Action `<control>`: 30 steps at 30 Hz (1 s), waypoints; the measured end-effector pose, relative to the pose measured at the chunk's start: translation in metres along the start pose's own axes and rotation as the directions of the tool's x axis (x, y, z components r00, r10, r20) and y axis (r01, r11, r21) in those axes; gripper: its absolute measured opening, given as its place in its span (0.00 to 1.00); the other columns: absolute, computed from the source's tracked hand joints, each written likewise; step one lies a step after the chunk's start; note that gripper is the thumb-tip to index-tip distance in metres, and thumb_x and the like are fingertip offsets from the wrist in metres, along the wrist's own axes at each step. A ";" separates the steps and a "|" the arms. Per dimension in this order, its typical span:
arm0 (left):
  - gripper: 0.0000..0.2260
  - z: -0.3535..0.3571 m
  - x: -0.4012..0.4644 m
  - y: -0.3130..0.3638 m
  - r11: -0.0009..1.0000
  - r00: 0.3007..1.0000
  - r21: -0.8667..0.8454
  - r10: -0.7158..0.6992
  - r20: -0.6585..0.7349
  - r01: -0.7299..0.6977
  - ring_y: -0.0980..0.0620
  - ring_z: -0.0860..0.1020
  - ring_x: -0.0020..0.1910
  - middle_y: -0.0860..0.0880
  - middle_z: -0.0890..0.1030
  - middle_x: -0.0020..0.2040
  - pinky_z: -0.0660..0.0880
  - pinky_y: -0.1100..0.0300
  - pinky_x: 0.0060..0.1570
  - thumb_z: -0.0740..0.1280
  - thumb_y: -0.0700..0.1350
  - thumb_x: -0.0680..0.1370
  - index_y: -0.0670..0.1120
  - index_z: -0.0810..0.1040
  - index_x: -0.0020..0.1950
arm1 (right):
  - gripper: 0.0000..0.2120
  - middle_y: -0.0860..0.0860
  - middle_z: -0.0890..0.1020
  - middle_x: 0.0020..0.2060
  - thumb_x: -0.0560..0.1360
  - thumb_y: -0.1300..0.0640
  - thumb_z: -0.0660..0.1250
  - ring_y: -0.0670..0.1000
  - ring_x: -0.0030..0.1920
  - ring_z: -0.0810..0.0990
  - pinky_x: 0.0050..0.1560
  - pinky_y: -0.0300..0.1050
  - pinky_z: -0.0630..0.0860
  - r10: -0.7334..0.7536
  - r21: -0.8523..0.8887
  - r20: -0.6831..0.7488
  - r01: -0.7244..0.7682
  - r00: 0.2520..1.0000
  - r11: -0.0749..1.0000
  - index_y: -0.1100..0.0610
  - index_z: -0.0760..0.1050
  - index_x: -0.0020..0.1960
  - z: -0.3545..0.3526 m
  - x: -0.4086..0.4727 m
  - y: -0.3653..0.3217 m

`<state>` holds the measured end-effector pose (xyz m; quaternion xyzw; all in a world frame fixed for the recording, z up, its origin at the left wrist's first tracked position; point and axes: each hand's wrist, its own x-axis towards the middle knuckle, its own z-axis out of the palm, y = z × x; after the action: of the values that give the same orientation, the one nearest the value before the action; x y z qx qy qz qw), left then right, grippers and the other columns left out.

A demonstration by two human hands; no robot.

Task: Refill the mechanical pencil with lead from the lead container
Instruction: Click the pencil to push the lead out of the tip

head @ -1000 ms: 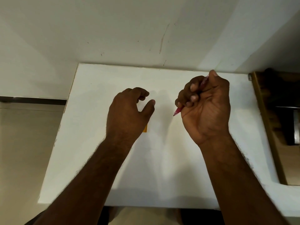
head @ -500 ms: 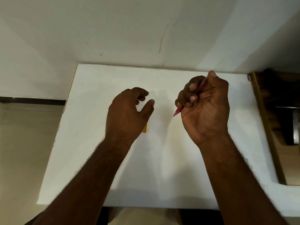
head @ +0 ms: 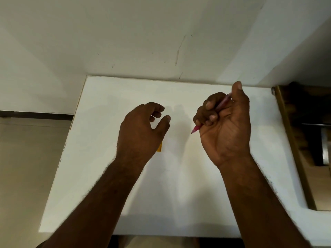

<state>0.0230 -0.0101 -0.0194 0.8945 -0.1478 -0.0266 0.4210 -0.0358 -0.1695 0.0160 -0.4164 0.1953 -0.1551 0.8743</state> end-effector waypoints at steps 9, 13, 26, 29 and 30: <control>0.11 0.001 0.000 0.000 1.000 1.000 -0.028 -0.009 0.010 0.009 0.55 0.81 0.46 0.56 0.83 0.46 0.79 0.52 0.47 0.70 0.54 0.76 0.53 0.81 0.56 | 0.29 0.48 0.68 0.22 0.82 0.40 0.53 0.51 0.29 0.59 0.35 0.47 0.62 0.014 -0.014 0.002 -0.014 1.000 1.000 0.59 0.74 0.33 0.001 0.000 0.003; 0.10 0.001 0.000 0.000 0.999 1.000 -0.032 -0.009 0.007 0.009 0.55 0.81 0.46 0.57 0.83 0.45 0.79 0.53 0.47 0.71 0.53 0.76 0.53 0.82 0.56 | 0.27 0.48 0.66 0.21 0.81 0.44 0.55 0.50 0.26 0.61 0.34 0.46 0.63 -0.001 -0.017 -0.011 0.001 1.000 1.000 0.57 0.73 0.29 0.000 0.001 0.001; 0.09 0.001 0.000 0.000 0.999 0.999 -0.049 -0.020 0.025 0.021 0.55 0.82 0.46 0.57 0.83 0.44 0.80 0.51 0.48 0.71 0.52 0.76 0.52 0.82 0.55 | 0.31 0.49 0.65 0.22 0.83 0.39 0.52 0.51 0.27 0.60 0.34 0.46 0.62 -0.001 0.016 -0.034 0.001 0.999 1.000 0.58 0.71 0.30 0.000 0.000 0.000; 0.09 0.001 0.000 0.000 0.998 0.999 -0.051 -0.024 0.032 0.026 0.55 0.82 0.46 0.57 0.84 0.44 0.80 0.52 0.48 0.71 0.53 0.76 0.53 0.82 0.54 | 0.29 0.48 0.65 0.21 0.83 0.43 0.53 0.50 0.26 0.60 0.34 0.47 0.61 -0.005 0.006 -0.026 0.005 1.000 1.000 0.58 0.70 0.30 0.000 0.000 0.000; 0.10 0.001 0.000 0.001 0.998 0.999 -0.055 -0.027 0.034 0.029 0.55 0.82 0.47 0.57 0.84 0.44 0.80 0.52 0.48 0.71 0.53 0.76 0.53 0.82 0.54 | 0.28 0.48 0.65 0.21 0.83 0.44 0.53 0.50 0.26 0.60 0.34 0.47 0.61 -0.005 0.007 -0.026 0.006 1.000 1.000 0.58 0.70 0.30 0.001 0.000 0.000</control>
<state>0.0223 -0.0110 -0.0195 0.8840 -0.1416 -0.0514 0.4426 -0.0351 -0.1691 0.0161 -0.4118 0.2052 -0.1636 0.8727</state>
